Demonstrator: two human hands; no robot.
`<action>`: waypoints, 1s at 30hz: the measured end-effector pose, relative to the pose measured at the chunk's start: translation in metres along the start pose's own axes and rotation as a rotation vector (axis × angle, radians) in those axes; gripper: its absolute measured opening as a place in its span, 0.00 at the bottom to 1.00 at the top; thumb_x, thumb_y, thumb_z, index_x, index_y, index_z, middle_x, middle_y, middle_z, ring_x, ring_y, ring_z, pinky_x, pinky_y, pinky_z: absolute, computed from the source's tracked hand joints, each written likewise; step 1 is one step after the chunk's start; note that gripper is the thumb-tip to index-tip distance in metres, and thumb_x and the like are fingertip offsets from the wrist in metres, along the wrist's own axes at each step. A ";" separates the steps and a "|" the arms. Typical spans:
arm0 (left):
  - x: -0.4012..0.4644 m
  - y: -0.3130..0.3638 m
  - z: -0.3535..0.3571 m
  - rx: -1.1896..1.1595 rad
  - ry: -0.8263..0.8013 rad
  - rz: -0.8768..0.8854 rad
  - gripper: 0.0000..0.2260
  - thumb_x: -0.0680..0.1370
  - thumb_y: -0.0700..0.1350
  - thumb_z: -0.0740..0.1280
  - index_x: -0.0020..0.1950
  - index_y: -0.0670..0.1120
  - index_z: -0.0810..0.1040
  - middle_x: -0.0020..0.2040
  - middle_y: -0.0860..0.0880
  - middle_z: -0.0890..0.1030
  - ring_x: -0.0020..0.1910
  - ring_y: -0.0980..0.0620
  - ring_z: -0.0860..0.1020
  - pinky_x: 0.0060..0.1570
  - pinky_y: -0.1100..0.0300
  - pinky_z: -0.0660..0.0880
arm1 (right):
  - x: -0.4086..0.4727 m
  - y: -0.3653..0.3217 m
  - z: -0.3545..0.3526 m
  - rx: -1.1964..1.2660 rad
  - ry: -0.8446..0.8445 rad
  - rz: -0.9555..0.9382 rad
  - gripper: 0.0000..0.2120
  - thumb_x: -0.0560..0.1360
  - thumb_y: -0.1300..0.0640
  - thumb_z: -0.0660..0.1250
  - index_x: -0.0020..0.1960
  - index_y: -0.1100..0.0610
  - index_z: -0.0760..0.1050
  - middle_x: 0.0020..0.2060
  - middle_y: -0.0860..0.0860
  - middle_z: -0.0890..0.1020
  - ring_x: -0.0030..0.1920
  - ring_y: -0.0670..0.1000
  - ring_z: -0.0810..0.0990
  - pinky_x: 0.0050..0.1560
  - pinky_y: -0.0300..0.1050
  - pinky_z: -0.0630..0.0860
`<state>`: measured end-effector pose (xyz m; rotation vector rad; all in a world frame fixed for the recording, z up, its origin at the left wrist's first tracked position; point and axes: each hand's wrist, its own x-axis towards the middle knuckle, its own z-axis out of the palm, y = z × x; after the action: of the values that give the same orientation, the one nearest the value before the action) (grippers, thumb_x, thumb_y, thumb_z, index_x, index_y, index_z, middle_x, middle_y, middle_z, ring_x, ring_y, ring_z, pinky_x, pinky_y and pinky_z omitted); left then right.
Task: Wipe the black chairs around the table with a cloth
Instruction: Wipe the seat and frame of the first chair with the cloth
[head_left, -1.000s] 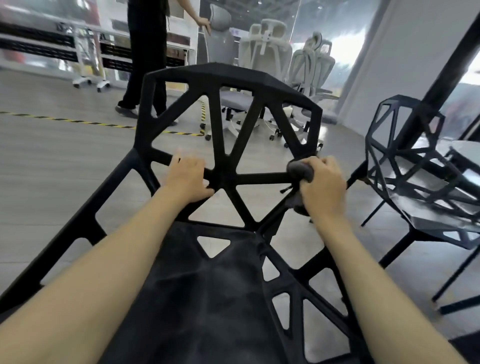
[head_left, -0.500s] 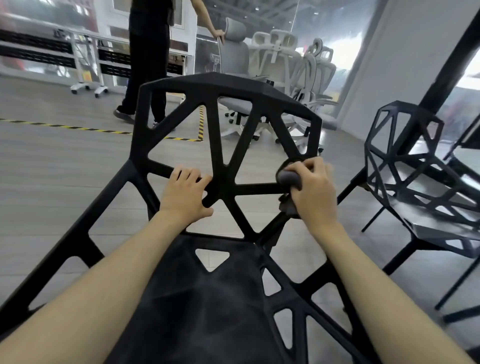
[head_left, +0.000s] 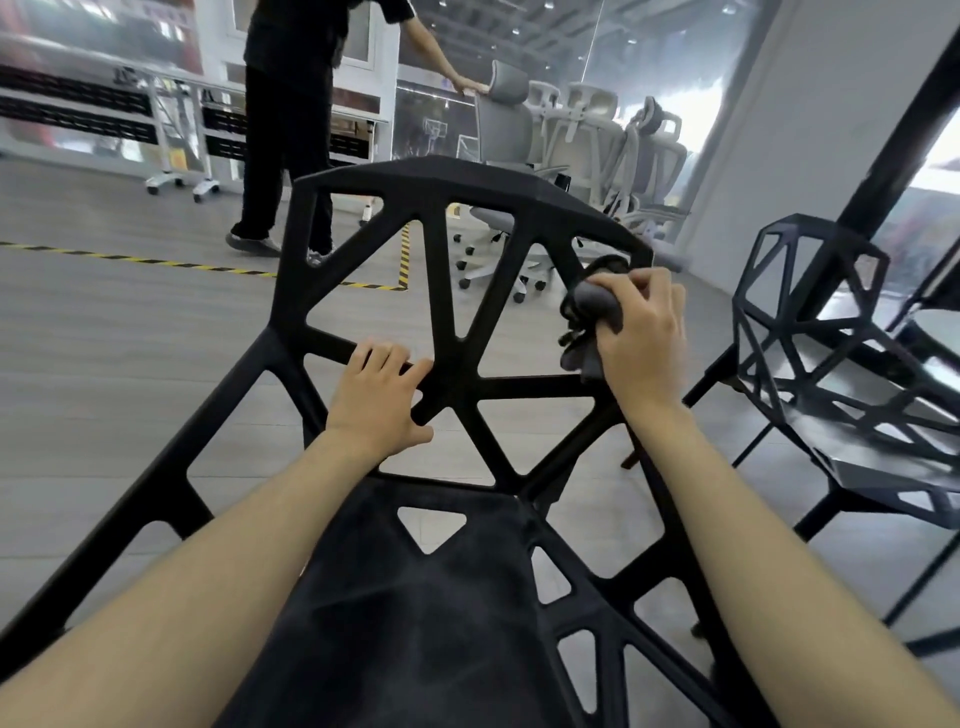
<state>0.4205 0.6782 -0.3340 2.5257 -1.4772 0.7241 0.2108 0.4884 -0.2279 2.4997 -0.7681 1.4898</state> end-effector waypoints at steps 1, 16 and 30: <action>0.000 0.000 -0.001 -0.002 -0.008 -0.001 0.35 0.68 0.66 0.70 0.71 0.52 0.72 0.66 0.47 0.73 0.70 0.43 0.68 0.77 0.47 0.56 | -0.017 0.011 -0.008 -0.009 -0.033 0.007 0.15 0.76 0.63 0.68 0.61 0.51 0.80 0.57 0.54 0.73 0.59 0.56 0.71 0.51 0.49 0.76; 0.002 0.003 -0.008 -0.026 -0.051 -0.005 0.38 0.70 0.67 0.70 0.76 0.53 0.68 0.70 0.48 0.70 0.74 0.44 0.65 0.78 0.47 0.54 | 0.081 0.003 0.000 0.130 0.048 -0.012 0.23 0.77 0.71 0.60 0.68 0.57 0.77 0.69 0.54 0.77 0.73 0.55 0.72 0.72 0.26 0.57; 0.005 0.005 -0.016 0.009 -0.183 -0.025 0.41 0.70 0.68 0.71 0.78 0.51 0.66 0.76 0.44 0.67 0.77 0.41 0.61 0.78 0.45 0.51 | -0.074 0.025 -0.031 0.298 -0.300 0.180 0.31 0.73 0.77 0.62 0.71 0.56 0.78 0.78 0.51 0.69 0.80 0.52 0.62 0.80 0.37 0.54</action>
<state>0.4129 0.6768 -0.3179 2.6744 -1.4948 0.5088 0.1463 0.5047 -0.2792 2.9988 -0.8950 1.3868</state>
